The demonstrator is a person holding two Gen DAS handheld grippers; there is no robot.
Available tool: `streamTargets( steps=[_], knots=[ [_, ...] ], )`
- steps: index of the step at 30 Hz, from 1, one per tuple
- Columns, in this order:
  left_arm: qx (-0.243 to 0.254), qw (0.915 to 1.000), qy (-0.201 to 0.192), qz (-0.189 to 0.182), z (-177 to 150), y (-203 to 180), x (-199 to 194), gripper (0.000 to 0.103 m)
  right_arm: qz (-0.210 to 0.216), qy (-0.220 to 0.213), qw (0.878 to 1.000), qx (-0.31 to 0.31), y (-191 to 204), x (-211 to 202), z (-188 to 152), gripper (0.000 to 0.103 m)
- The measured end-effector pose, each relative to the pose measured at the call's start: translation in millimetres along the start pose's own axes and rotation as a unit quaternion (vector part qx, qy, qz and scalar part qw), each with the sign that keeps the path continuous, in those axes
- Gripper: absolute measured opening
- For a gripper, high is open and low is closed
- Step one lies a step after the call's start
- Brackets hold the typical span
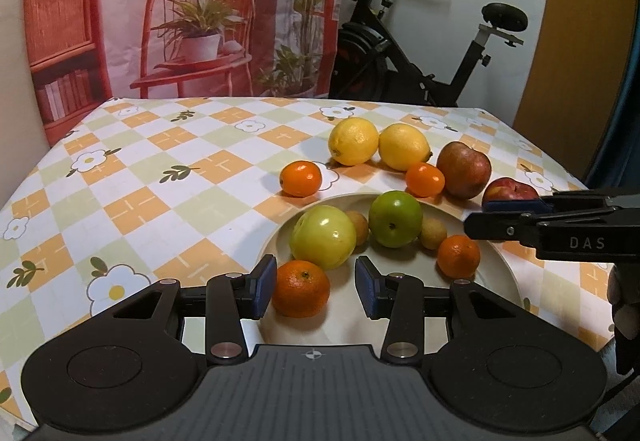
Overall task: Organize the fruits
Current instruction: 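Lower both tangerines onto the white plate and open both tools, then grasp another tangerine with the left tool while the right tool grasps one too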
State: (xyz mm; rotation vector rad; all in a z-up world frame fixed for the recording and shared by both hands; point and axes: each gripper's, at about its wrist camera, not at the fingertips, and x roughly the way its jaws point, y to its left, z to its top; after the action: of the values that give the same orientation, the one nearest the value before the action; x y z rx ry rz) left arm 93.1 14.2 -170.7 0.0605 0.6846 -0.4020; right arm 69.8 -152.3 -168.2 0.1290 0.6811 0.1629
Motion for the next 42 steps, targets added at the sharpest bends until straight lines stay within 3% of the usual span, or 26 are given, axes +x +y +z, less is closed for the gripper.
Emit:
streamTargets(
  steps=[11,19,23,28,42],
  knots=[
    [-0.010,0.9999,-0.009,0.009,7.1,5.8,-4.1,0.045,-0.008,-0.010,1.000,0.004,-3.3,-3.1,3.9,0.035],
    [-0.015,0.9995,-0.022,0.017,46.2,18.1,-3.1,0.045,-0.007,0.010,1.000,-0.003,-23.5,11.9,39.4,0.035],
    [-0.021,0.9989,-0.034,0.022,64.7,23.1,-0.2,0.045,-0.018,0.035,0.999,-0.036,-31.1,35.1,61.7,0.035],
    [-0.032,0.9985,-0.038,0.021,73.9,28.3,7.5,0.045,-0.022,0.103,0.990,-0.097,-28.7,68.9,81.5,0.034],
    [-0.053,0.9984,-0.019,0.005,68.8,38.8,28.5,0.045,-0.070,0.193,0.959,-0.193,-7.0,122.4,90.7,0.033]
  ],
)
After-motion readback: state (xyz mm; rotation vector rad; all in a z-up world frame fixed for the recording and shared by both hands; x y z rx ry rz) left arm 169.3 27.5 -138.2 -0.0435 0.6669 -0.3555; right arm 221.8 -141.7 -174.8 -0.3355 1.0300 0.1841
